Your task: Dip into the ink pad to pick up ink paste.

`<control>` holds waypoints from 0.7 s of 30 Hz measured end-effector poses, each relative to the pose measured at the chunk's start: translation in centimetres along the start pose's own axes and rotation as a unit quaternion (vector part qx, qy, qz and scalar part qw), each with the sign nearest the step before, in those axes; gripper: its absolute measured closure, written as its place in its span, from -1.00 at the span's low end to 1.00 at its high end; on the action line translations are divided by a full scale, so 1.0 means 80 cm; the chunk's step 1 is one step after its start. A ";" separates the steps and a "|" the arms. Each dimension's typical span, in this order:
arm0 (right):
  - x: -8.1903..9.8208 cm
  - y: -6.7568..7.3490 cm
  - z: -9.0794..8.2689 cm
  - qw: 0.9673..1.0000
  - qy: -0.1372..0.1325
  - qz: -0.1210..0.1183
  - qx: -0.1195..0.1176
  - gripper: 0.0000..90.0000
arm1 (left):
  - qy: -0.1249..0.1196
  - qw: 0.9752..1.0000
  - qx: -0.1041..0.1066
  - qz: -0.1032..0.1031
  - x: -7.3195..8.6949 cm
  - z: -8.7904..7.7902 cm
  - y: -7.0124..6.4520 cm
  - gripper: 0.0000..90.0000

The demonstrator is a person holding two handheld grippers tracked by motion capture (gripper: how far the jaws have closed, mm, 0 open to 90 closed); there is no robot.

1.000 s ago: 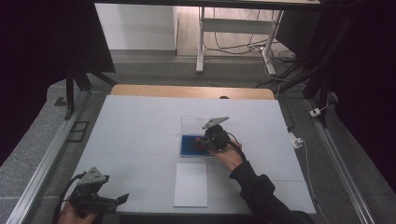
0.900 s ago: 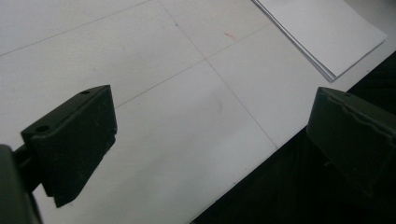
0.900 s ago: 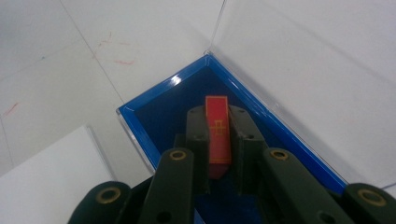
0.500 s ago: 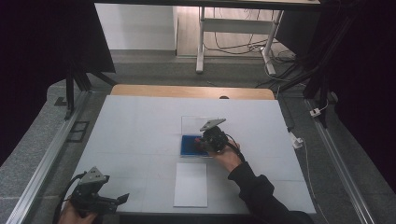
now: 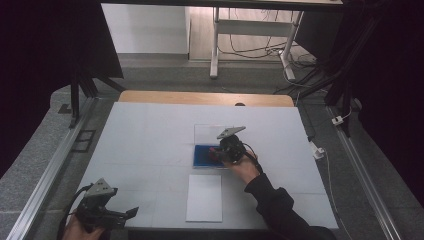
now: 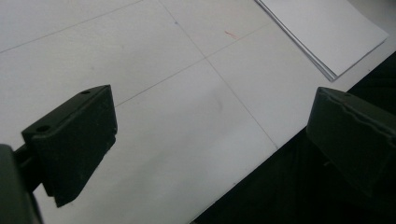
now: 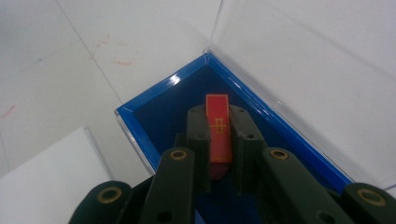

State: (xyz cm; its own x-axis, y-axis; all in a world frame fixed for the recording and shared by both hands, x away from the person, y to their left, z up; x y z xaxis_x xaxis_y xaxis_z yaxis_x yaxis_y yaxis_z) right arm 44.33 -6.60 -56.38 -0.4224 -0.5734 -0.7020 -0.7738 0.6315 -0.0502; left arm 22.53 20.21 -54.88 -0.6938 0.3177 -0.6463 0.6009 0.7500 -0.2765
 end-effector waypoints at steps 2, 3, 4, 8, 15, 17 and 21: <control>0.000 0.001 0.000 1.000 0.000 -0.003 0.003 0.79 | 0.001 1.000 0.000 0.000 0.000 0.000 0.000 -0.95; 0.000 0.002 0.000 1.000 0.001 -0.009 0.008 0.79 | 0.001 1.000 0.000 0.000 0.000 0.000 0.000 -0.95; -0.001 0.004 0.000 1.000 0.003 -0.016 0.015 0.79 | 0.001 1.000 0.000 0.000 0.000 0.000 0.000 -0.95; -0.001 0.010 0.000 0.998 0.004 -0.051 0.040 0.79 | 0.001 1.000 0.000 0.001 0.000 0.000 0.000 -0.95; -0.001 0.005 -0.001 0.999 0.004 -0.026 0.022 0.78 | 0.000 1.000 0.000 0.002 0.000 0.000 0.000 -0.95; -0.002 0.005 -0.001 0.999 0.003 -0.024 0.022 0.78 | 0.000 1.000 -0.001 0.002 0.000 0.000 0.000 -0.95; -0.002 0.003 -0.002 1.000 0.003 -0.018 0.019 0.78 | 0.000 1.000 -0.001 0.003 0.001 -0.001 0.000 -0.95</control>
State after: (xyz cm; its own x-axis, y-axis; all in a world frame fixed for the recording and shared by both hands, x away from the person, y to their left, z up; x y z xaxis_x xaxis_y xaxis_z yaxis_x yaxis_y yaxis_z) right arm 44.11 -6.42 -56.18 -0.3976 -0.5991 -0.6949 -0.7697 0.6301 -0.1029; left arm 22.47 20.24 -54.88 -0.6906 0.3217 -0.6478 0.6042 0.7489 -0.2722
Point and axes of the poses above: each handheld gripper's, and its own axes: z roughly forward along the jaws, x roughly out of its underside, y roughly to its left, the point moved 9 cm from there along z, roughly forward along the jaws, and after that the axes turned 8 degrees about x, right-handed, at the moved point
